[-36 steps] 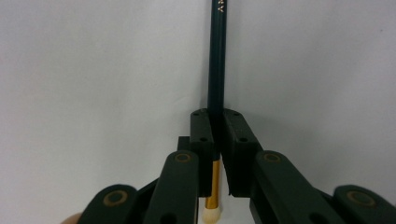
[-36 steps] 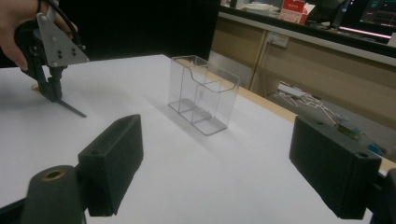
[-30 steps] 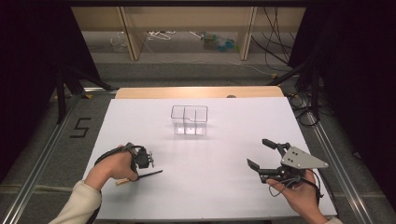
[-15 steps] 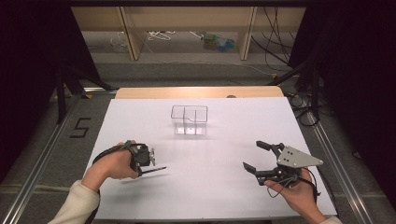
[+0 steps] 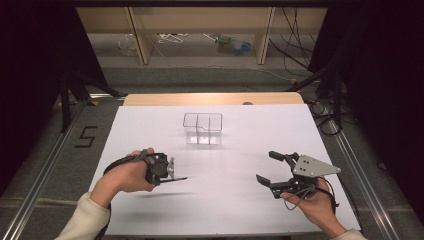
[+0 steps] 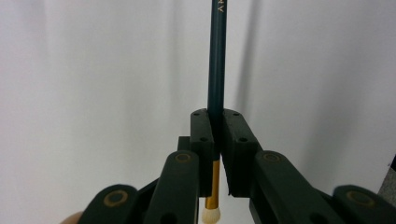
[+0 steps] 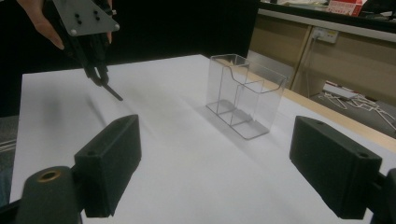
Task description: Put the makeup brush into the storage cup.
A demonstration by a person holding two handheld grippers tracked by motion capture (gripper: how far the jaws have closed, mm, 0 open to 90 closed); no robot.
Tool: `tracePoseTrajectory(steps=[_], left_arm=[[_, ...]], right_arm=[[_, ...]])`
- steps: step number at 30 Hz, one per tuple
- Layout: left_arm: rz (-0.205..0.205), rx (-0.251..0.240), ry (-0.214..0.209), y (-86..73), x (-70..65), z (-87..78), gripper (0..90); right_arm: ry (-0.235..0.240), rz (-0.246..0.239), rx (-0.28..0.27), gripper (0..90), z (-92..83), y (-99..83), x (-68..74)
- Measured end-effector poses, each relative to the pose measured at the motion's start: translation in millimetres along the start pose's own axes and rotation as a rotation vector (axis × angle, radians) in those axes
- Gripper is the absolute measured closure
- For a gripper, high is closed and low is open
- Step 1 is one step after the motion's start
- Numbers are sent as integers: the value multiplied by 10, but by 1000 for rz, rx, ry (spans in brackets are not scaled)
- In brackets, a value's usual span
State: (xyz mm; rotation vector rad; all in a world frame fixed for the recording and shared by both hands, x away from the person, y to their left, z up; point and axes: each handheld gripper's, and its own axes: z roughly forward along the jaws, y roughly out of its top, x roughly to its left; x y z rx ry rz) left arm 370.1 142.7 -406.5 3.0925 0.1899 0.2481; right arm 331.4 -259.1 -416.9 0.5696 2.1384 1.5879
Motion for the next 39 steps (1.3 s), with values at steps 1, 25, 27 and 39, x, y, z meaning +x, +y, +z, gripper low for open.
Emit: tracePoseTrajectory(steps=[1,25,27,39], left_arm=[[14,-3,10,19,2,-15,831],[107,-53,46,401,-70,-192,831],[115,-59,54,439,-74,-203,831],[165,-72,73,619,-88,-259,831]], right_arm=[[-3,1,-12,177,18,-3,0],[83,-8,4,177,278,5,48],[81,-8,9,178,300,7,61],[108,-18,18,179,420,19,117]])
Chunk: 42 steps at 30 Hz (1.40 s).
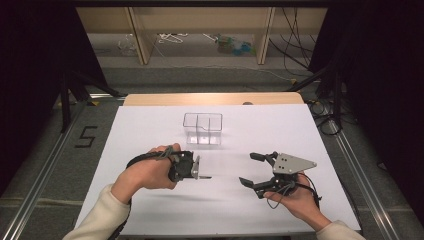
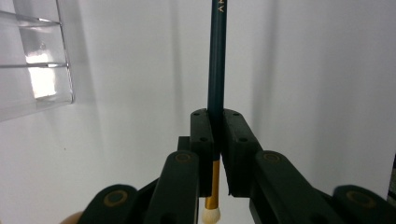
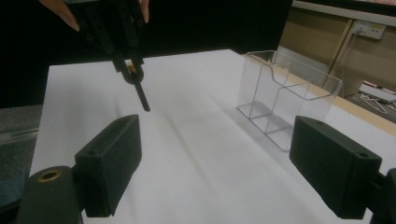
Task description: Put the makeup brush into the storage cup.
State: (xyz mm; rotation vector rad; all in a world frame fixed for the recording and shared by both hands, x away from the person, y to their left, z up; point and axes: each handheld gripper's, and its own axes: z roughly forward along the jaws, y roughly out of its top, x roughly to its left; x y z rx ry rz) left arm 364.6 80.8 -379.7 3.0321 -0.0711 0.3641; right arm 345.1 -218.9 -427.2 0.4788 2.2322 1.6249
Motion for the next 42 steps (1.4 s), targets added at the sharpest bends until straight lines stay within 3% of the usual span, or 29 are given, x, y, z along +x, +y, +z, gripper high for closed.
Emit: tracePoseTrajectory(steps=[4,8,42], left_arm=[[13,0,3,41,-5,-11,831],[24,-2,3,80,-5,-11,830],[80,-20,6,272,14,-7,830]], right_arm=[[3,-8,32,179,4,11,13],[12,-2,3,179,48,5,27],[89,-21,35,181,256,23,94]])
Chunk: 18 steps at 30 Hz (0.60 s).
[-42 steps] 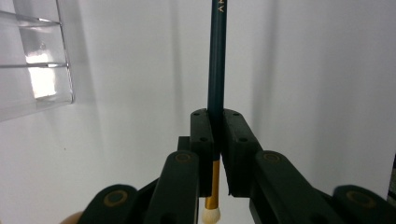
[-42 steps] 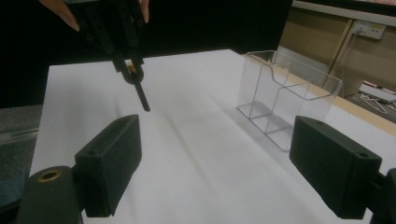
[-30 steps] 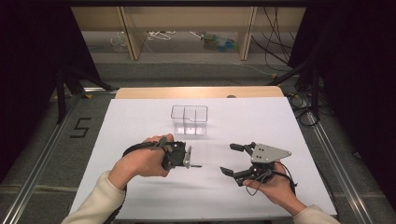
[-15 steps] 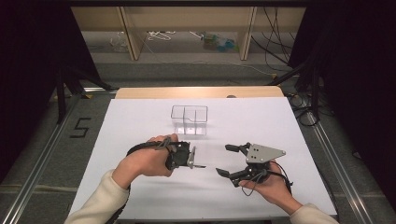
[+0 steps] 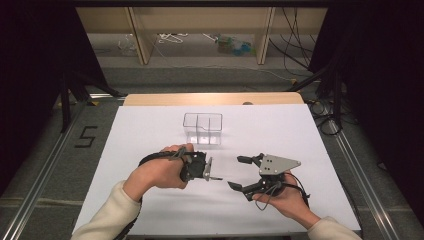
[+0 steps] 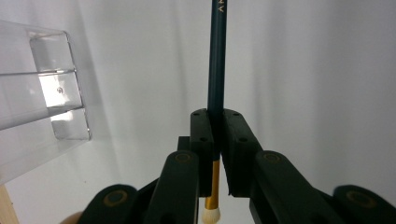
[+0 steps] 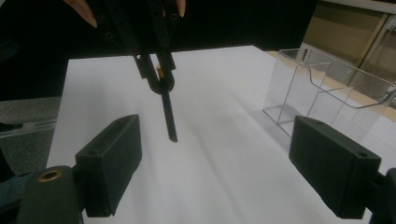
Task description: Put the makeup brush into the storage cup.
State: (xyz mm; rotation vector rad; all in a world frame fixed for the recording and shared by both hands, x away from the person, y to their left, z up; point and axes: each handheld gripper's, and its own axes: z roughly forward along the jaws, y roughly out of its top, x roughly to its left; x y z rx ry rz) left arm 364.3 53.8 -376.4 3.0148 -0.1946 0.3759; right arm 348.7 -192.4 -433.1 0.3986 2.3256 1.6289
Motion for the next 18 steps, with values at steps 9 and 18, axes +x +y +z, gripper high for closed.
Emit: tracePoseTrajectory(steps=[9,18], left_arm=[[20,-5,2,33,-3,13,830],[24,-8,4,56,-6,17,830]], right_arm=[[18,-3,9,196,74,1,21],[38,-14,16,228,167,7,45]])
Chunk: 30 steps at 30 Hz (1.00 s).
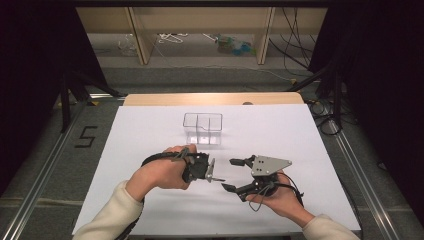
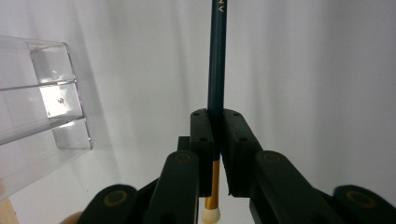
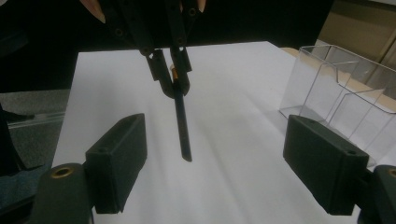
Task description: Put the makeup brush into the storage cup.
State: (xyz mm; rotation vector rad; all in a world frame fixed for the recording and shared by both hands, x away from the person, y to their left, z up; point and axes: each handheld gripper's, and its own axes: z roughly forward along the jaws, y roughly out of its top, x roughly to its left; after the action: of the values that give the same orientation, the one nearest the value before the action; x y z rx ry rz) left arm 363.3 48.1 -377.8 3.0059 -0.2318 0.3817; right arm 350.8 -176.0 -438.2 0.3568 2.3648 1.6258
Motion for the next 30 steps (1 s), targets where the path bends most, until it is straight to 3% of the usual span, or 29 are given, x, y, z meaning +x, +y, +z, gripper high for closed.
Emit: tracePoseTrajectory(steps=[2,18,21,22,26,30], left_arm=[[19,-3,-15,14,16,4,830],[15,-6,6,78,11,3,830],[16,-3,3,88,11,-1,830],[37,-17,-3,97,23,8,830],[32,-16,-4,101,21,9,830],[34,-20,-6,107,19,9,830]], right_arm=[[9,2,1,240,17,4,6],[42,-7,22,318,106,1,28],[37,-7,9,325,138,-4,36],[39,-3,9,327,142,-3,38],[53,-11,30,339,153,-1,39],[50,-11,14,369,182,-6,46]])
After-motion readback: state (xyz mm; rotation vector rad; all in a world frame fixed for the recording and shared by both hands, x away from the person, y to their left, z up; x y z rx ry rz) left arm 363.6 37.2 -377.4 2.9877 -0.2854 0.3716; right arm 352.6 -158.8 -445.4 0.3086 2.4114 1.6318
